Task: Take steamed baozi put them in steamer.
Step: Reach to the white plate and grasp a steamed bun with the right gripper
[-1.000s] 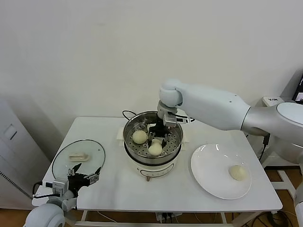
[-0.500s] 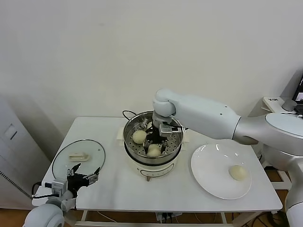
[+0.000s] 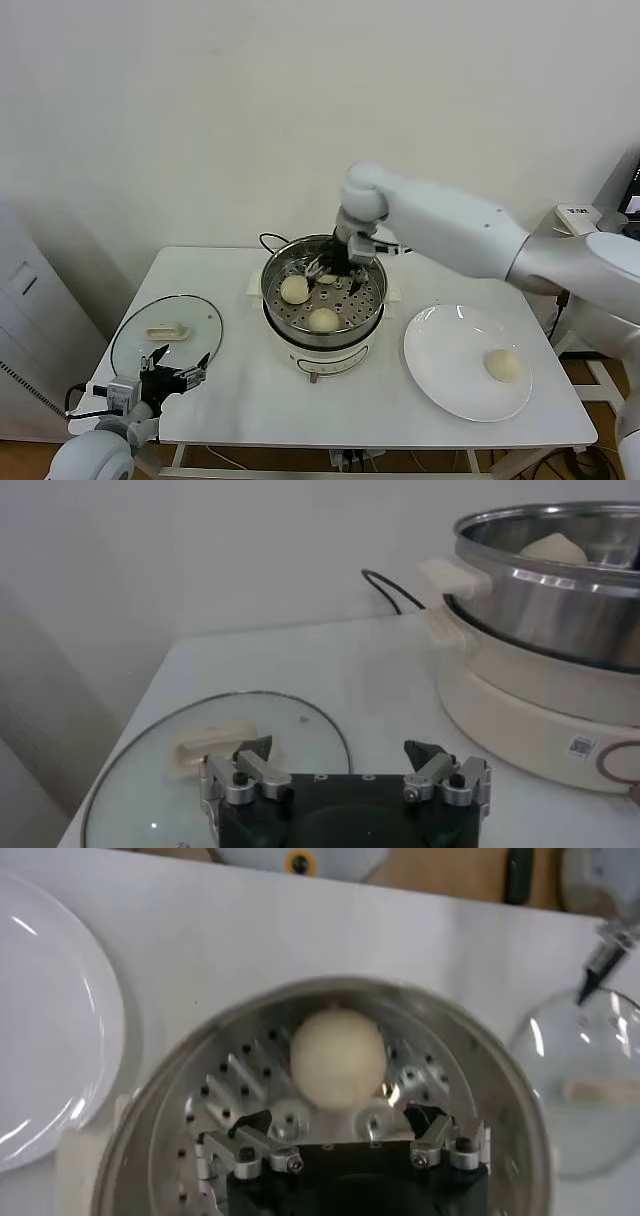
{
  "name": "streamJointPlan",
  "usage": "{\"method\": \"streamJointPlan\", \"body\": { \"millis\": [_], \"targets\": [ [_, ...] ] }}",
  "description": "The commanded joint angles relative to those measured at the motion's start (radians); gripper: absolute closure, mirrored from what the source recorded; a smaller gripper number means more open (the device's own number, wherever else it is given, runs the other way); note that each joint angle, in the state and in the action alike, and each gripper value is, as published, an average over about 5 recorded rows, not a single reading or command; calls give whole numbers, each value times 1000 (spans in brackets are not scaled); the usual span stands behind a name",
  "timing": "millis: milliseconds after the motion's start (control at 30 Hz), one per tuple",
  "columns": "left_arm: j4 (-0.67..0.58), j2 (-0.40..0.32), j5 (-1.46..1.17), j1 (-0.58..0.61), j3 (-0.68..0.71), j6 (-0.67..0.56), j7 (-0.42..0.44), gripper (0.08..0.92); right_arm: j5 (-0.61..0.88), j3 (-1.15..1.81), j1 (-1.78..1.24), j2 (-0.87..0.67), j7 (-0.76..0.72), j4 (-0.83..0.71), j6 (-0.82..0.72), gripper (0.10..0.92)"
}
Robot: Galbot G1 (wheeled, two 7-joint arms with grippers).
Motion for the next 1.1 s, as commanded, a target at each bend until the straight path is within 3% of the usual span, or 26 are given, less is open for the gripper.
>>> {"method": "streamJointPlan", "body": {
  "millis": [33, 167, 367, 700, 1100],
  "targets": [
    [-4, 3, -3, -2, -3, 2, 0, 177, 375, -203, 214, -236, 17, -29, -514, 203],
    [-5, 2, -4, -5, -1, 3, 0, 177, 477, -322, 289, -330, -13, -51, -623, 203],
    [-7, -2, -7, -8, 0, 4, 0, 177, 506, -423, 308, -470, -38, -51, -678, 203],
    [-13, -1, -10, -10, -3, 10, -3, 177, 472, -477, 213, -588, -50, -48, -719, 203],
    [-10, -5, -9, -15, -4, 10, -4, 177, 337, -288, -52, -620, -4, -84, -718, 203]
  ]
}}
